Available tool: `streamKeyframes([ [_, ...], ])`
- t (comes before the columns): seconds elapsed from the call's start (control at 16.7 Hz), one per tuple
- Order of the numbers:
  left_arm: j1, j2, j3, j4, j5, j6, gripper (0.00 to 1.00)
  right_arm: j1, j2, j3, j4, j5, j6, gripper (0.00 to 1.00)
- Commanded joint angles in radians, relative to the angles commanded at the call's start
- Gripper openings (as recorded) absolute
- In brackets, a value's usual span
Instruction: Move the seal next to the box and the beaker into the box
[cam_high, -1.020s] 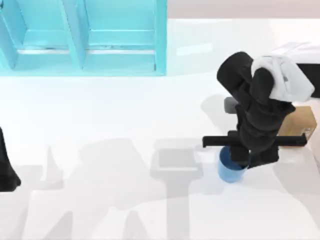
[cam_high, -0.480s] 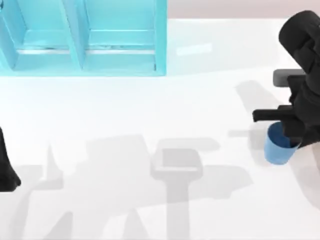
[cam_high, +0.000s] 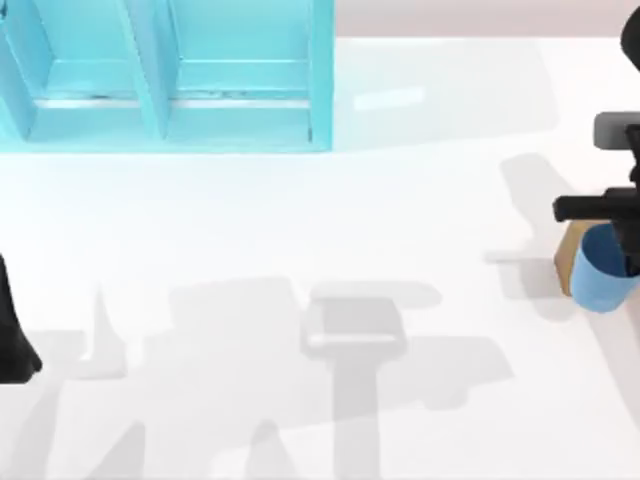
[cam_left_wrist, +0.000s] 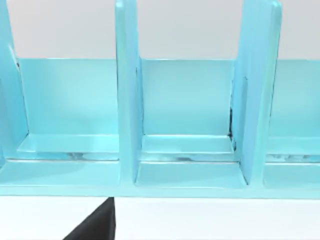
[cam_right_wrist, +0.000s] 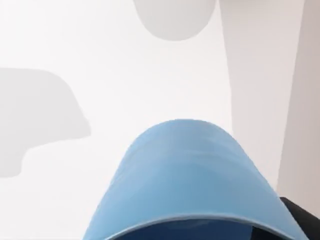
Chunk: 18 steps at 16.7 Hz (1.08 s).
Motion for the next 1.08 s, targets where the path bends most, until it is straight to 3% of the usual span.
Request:
streamKeyframes([
  [0.36,0.000,0.000,0.000,0.000,0.000,0.000,1.00,-0.200,-0.017,0.010,-0.006,-0.013,-0.198,0.00],
  [1.08,0.000,0.000,0.000,0.000,0.000,0.000,1.00,-0.905,-0.069,-0.118,0.016,-0.019,-0.906,0.00],
])
